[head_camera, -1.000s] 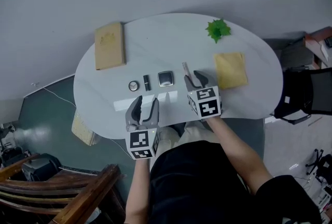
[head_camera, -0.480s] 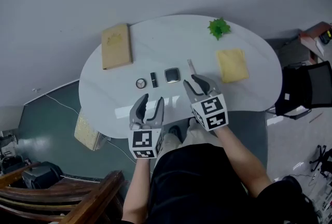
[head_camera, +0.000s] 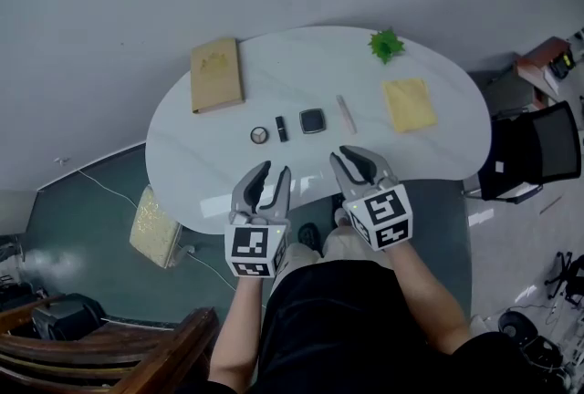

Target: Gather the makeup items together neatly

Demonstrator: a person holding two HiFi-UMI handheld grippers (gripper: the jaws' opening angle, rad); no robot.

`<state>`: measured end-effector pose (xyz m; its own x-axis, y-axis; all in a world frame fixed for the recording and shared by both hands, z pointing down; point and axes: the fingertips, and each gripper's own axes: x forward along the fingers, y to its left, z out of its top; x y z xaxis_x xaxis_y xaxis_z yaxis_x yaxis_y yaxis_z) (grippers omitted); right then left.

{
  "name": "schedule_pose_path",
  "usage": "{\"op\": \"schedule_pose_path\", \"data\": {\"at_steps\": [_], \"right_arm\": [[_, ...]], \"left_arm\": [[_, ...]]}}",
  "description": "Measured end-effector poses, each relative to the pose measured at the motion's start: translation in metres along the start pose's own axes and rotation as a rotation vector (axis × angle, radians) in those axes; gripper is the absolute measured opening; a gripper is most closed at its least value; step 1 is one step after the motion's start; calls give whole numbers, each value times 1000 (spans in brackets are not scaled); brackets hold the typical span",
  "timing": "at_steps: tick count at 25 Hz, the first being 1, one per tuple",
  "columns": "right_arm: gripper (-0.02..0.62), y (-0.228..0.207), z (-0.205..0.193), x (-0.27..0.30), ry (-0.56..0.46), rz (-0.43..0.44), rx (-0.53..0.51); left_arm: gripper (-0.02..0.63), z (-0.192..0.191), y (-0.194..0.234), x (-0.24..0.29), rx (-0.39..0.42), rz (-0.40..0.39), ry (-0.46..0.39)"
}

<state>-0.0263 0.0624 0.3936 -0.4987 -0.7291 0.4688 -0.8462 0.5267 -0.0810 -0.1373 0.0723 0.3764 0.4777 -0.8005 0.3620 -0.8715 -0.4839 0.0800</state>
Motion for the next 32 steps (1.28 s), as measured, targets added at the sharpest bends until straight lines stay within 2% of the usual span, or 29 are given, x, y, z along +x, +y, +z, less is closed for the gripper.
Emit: {"op": "schedule_pose_path", "data": {"at_steps": [3, 7, 20, 32], "right_arm": [[60, 16, 6, -15, -28, -2, -9], [38, 32, 13, -33, -63, -5, -19], [17, 62, 28, -81, -162, -28, -27], [11, 71, 30, -96, -186, -29, 4]], "left_arm": [[89, 3, -3, -14, 3, -20, -22], [74, 6, -5, -30, 7, -38, -47], [2, 14, -18, -71, 19, -78, -102], [0, 20, -14, -92, 12, -62, -124]]}}
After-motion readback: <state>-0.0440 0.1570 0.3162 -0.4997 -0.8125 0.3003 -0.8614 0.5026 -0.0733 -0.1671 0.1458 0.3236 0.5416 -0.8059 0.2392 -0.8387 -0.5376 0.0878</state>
